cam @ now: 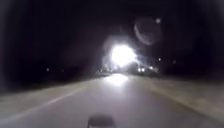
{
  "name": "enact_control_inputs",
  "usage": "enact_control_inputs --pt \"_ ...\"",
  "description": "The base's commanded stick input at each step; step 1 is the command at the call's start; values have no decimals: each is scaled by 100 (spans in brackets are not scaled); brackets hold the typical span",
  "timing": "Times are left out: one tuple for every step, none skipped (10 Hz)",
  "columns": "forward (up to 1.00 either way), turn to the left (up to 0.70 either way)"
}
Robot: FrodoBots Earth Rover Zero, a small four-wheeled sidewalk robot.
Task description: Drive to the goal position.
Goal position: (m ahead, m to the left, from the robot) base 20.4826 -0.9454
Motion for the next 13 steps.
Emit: enact_control_inputs --pt "100 0" --pt "100 0" --pt "100 0" --pt "100 0" --pt "100 0" --pt "100 0" --pt "100 0" --pt "100 0" --pt "100 0" --pt "100 0" --pt "100 0" --pt "100 0" --pt "100 0"
